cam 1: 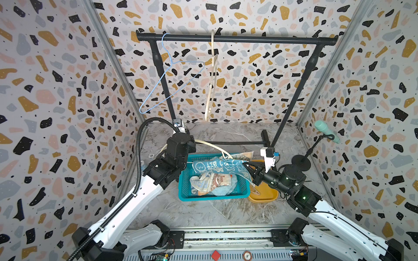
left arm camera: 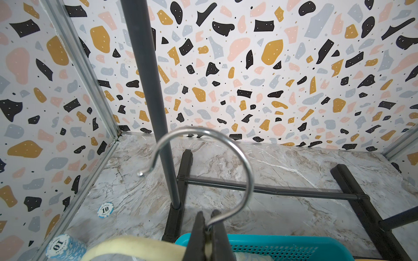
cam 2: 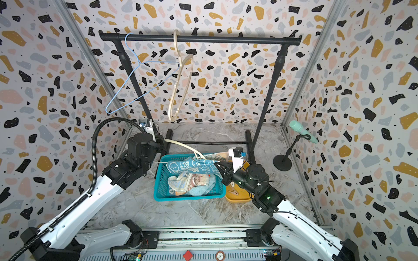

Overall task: Remove the clothespins securing towels to the hanger
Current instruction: Remove the towel from the hanger.

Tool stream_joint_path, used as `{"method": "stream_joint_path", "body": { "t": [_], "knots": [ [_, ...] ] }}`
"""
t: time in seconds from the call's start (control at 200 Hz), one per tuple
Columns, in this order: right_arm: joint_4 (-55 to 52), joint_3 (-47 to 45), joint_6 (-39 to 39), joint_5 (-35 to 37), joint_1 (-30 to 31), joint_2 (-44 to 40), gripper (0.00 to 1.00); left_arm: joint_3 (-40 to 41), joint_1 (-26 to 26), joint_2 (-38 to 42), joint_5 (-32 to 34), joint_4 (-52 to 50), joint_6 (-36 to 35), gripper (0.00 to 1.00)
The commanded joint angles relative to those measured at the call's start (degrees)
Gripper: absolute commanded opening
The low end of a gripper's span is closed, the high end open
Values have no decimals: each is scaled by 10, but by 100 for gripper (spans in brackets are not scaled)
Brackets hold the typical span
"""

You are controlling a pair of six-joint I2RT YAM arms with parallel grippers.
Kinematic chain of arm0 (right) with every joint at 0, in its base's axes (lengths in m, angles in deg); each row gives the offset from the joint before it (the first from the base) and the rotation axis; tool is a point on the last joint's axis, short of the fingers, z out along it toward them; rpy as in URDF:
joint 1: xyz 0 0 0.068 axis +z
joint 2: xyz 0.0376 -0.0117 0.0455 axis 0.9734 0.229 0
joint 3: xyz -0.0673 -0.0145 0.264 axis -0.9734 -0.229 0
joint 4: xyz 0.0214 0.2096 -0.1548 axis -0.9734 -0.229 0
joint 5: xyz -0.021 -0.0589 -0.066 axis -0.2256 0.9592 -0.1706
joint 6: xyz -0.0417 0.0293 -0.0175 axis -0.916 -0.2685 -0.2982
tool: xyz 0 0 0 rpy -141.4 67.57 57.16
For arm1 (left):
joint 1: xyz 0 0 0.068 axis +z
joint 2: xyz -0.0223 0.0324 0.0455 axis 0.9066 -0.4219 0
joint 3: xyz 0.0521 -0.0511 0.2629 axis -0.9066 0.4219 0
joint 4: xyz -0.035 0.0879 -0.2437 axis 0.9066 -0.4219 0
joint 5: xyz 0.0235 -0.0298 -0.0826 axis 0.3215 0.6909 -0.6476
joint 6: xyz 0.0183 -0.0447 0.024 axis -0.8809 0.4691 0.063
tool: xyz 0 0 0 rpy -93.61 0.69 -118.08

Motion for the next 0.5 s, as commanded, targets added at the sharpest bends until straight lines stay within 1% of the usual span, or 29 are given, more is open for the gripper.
{"method": "stream_joint_path", "body": {
  "t": [0.0,0.26,0.496],
  "knots": [
    [19,7,10,-8,-25,-32,0,8,20,8,60,-15,-41,0],
    [-5,19,14,-28,-67,-51,0,8,28,10,72,-21,-46,0],
    [-26,37,15,-43,-91,-58,0,7,37,16,78,-18,-50,0]
  ]
}}
